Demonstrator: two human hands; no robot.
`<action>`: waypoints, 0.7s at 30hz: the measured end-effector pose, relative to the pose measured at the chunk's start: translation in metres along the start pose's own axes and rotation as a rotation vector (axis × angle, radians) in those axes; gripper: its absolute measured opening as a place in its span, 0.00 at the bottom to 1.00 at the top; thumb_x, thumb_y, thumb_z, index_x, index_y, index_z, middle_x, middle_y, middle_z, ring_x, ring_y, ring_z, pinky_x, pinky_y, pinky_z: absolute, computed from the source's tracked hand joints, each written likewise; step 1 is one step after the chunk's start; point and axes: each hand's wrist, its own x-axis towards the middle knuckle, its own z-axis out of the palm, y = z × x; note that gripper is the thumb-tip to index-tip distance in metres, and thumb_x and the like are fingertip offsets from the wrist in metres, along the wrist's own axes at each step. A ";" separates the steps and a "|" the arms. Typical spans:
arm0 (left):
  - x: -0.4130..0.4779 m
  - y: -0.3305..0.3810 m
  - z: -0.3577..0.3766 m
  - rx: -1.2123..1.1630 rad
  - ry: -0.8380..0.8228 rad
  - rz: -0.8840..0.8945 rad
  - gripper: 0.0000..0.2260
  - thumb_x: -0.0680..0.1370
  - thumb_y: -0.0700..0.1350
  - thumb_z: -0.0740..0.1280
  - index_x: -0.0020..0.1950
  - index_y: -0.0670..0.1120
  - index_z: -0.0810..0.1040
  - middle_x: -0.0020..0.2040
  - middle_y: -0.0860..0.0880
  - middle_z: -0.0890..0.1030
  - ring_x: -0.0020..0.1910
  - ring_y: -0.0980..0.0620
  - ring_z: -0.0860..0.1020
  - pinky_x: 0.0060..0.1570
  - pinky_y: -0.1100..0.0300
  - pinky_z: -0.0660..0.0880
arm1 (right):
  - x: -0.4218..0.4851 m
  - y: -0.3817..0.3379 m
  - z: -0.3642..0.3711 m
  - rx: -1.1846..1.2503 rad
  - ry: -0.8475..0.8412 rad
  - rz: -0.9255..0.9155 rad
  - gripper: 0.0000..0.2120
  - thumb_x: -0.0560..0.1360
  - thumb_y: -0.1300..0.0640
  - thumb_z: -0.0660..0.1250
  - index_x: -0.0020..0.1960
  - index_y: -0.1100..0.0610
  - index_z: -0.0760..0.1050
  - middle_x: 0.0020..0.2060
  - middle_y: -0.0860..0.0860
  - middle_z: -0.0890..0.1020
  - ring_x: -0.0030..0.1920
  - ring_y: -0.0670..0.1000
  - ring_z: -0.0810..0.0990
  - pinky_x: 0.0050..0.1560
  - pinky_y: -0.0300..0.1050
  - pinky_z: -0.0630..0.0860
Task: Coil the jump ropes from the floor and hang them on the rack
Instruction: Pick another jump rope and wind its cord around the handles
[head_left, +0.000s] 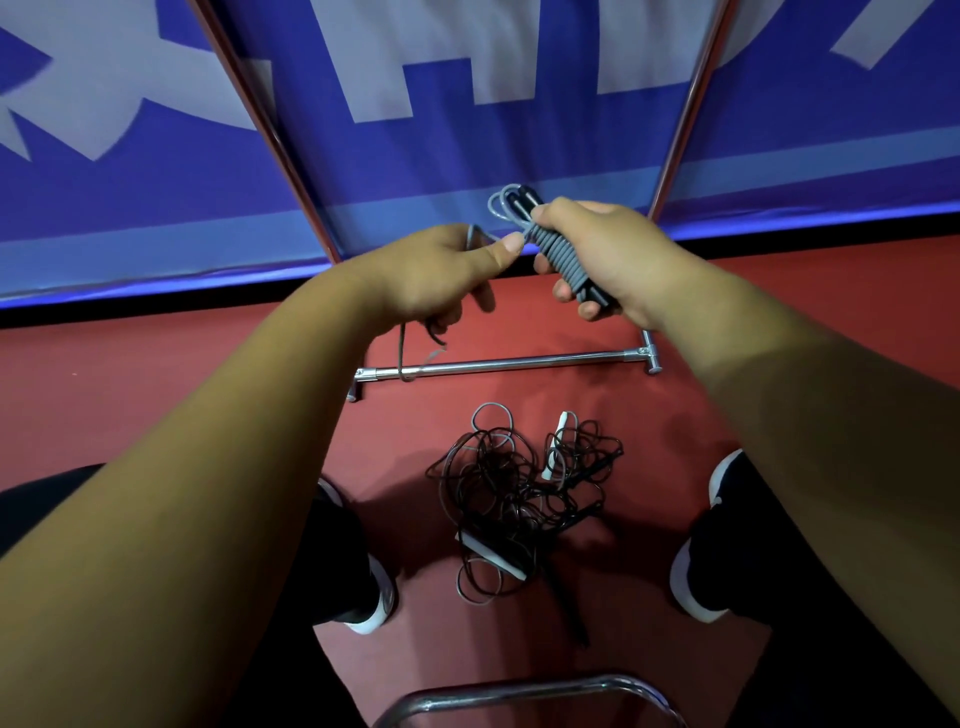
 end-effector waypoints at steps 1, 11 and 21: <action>0.002 -0.001 0.000 -0.005 0.047 0.046 0.20 0.83 0.63 0.63 0.55 0.47 0.75 0.49 0.42 0.85 0.28 0.48 0.72 0.30 0.55 0.74 | 0.000 0.001 0.001 -0.015 -0.007 0.000 0.13 0.80 0.43 0.66 0.54 0.51 0.82 0.42 0.52 0.86 0.31 0.52 0.78 0.28 0.40 0.68; 0.001 -0.004 -0.003 0.042 0.082 0.018 0.20 0.80 0.64 0.67 0.49 0.48 0.84 0.36 0.52 0.85 0.26 0.51 0.69 0.28 0.62 0.69 | -0.001 0.000 -0.002 -0.046 -0.001 -0.025 0.11 0.80 0.45 0.66 0.52 0.51 0.82 0.41 0.51 0.85 0.32 0.53 0.77 0.28 0.40 0.68; 0.005 -0.008 -0.003 -0.330 -0.073 -0.044 0.08 0.85 0.46 0.65 0.57 0.42 0.76 0.48 0.40 0.86 0.33 0.49 0.78 0.34 0.58 0.71 | 0.000 0.000 -0.003 -0.043 -0.044 -0.101 0.10 0.81 0.45 0.67 0.51 0.51 0.81 0.41 0.51 0.86 0.34 0.54 0.78 0.28 0.41 0.69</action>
